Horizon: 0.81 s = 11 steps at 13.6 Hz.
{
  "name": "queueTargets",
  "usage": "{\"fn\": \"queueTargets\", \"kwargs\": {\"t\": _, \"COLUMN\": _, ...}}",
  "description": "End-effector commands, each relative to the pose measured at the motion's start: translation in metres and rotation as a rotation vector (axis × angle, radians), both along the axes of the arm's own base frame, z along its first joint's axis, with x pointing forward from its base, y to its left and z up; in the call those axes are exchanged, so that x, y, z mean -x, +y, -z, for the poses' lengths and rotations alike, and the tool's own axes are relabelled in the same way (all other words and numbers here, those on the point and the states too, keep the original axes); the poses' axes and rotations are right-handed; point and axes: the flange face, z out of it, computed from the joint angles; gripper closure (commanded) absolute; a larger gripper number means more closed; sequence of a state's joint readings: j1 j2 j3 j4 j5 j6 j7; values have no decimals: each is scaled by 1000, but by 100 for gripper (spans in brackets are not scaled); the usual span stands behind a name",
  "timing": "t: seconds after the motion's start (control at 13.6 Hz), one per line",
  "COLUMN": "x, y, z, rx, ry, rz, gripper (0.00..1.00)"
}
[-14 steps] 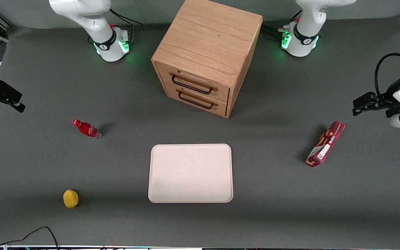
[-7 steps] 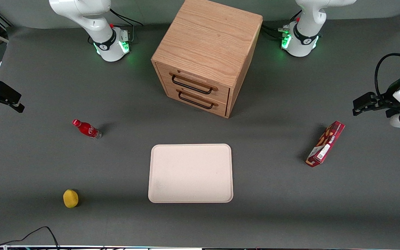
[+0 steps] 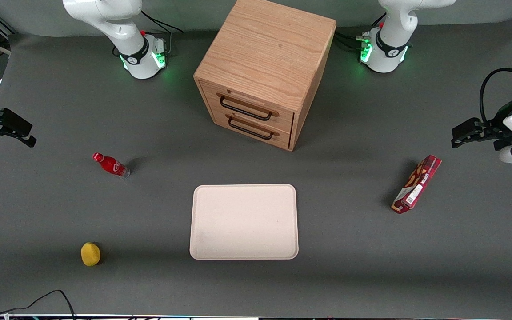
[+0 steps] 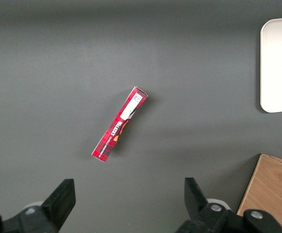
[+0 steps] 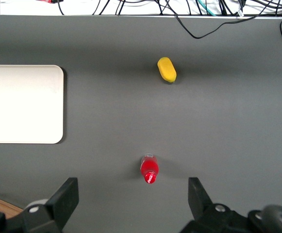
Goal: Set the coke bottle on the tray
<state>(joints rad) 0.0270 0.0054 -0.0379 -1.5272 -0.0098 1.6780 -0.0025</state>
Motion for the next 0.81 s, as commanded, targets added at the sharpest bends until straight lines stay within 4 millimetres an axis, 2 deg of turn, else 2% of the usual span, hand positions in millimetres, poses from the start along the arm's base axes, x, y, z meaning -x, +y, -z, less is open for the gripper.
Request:
{"fn": "queueTargets", "kwargs": {"t": 0.0, "x": 3, "y": 1, "z": 0, "rx": 11, "ry": 24, "rz": 13, "gripper": 0}}
{"fn": "queueTargets", "kwargs": {"t": 0.22, "x": 1, "y": 5, "z": 4, "rx": 11, "ry": 31, "rz": 16, "gripper": 0}}
{"fn": "queueTargets", "kwargs": {"t": 0.74, "x": 0, "y": -1, "z": 10, "rx": 12, "ry": 44, "rz": 25, "gripper": 0}}
